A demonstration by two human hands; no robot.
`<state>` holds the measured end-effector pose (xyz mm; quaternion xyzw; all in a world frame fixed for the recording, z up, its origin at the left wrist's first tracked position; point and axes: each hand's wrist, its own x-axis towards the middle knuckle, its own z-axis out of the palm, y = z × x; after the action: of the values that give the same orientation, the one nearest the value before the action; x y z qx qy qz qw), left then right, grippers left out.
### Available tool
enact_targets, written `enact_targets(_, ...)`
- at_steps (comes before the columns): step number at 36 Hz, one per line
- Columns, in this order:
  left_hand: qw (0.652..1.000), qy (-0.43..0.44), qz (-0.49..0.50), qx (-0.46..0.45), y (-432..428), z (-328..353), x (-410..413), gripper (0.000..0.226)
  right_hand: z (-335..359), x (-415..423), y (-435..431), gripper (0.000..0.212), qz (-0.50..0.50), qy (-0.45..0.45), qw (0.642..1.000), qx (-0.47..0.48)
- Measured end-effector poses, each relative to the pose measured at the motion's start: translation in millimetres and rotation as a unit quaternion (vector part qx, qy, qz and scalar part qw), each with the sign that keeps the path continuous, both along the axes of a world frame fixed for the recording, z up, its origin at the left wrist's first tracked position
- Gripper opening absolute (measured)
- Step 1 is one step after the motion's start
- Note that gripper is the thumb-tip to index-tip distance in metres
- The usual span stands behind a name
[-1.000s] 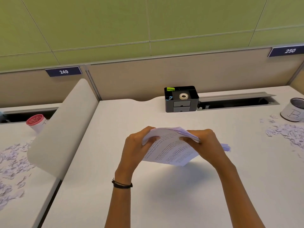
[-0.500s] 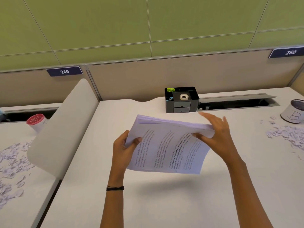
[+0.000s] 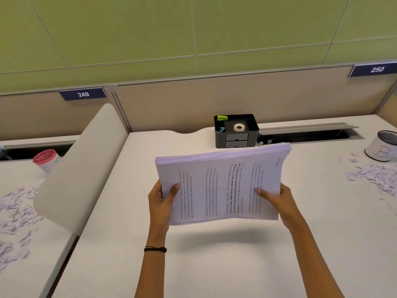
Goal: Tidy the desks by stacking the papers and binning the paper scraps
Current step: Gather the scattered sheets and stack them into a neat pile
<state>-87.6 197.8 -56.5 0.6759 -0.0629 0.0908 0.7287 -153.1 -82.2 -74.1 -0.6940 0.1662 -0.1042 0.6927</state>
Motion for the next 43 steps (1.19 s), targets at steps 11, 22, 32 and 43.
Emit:
enact_targets(11, 0.994, 0.073, 0.023, -0.077, -41.6, -25.8, -4.9, 0.021, -6.9, 7.6, 30.7, 0.014, -0.104, -0.066, 0.992, -0.035)
enact_targets(22, 0.991, 0.124, 0.024, -0.046, -42.1, -66.6, -10.4, 0.030, -45.2, -2.3, 37.4, 0.020, -0.099, -0.017, 0.995, 0.002)
enact_targets(32, 0.987, 0.144, 0.020, -0.064, -52.6, -70.3, -11.2, 0.024, -53.0, -2.2, 37.6, 0.030, -0.107, -0.007, 0.994, 0.012)
enact_targets(43, 0.987, 0.153, 0.029, -0.045, -39.6, -70.7, -9.1, 0.024, -52.6, -8.5, 25.8, 0.032, -0.096, 0.001, 0.995, 0.007)
